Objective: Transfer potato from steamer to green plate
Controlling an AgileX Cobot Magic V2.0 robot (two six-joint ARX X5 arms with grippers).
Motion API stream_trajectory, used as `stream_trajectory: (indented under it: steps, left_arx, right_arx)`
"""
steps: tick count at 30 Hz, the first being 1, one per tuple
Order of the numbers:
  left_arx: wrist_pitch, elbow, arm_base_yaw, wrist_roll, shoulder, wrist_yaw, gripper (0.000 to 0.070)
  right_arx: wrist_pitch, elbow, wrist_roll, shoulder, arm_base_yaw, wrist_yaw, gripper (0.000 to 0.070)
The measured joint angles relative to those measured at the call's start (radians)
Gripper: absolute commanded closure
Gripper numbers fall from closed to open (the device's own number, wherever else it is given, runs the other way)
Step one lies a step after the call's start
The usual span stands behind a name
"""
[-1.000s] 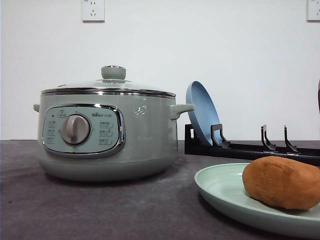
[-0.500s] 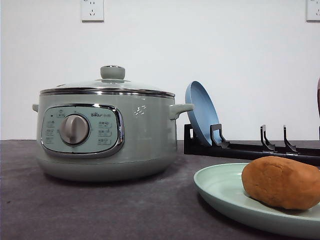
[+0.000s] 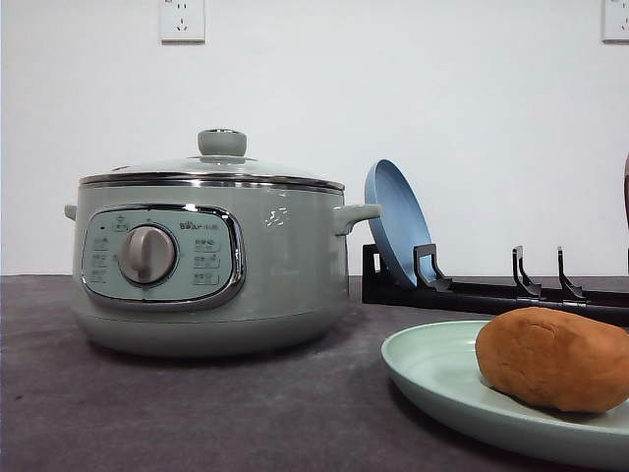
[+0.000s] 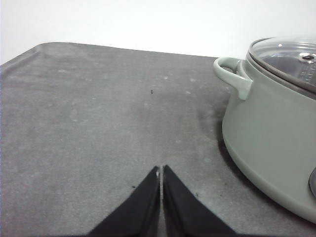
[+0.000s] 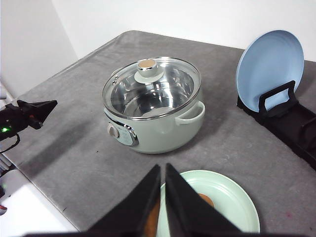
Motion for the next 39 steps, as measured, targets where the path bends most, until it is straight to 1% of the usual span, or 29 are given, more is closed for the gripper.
stream_trajectory:
  steps: [26, 29, 31, 33, 36, 39]
  left_arx:
    - [0.0, 0.0, 0.0, 0.009, 0.0, 0.0, 0.07]
    - [0.0, 0.0, 0.0, 0.009, 0.0, 0.0, 0.07]
    - [0.0, 0.0, 0.0, 0.009, 0.0, 0.0, 0.07]
    - [0.0, 0.0, 0.0, 0.01, 0.0, 0.0, 0.07]
    - [0.0, 0.0, 0.0, 0.012, 0.0, 0.0, 0.07]
    - [0.0, 0.0, 0.0, 0.013, 0.0, 0.0, 0.07]
  right_arx:
    - [0.0, 0.0, 0.0, 0.0, 0.0, 0.0, 0.0696]
    - [0.007, -0.002, -0.001, 0.0, -0.027, 0.001, 0.0696]
    - [0.065, -0.028, -0.002, -0.001, -0.091, 0.001, 0.0696]
    - [0.167, -0.088, -0.006, -0.013, -0.174, -0.001, 0.0696]
    - [0.392, -0.239, -0.008, -0.054, -0.321, 0.0, 0.0696]
    - [0.625, -0.4, -0.015, -0.109, -0.432, 0.004, 0.0696]
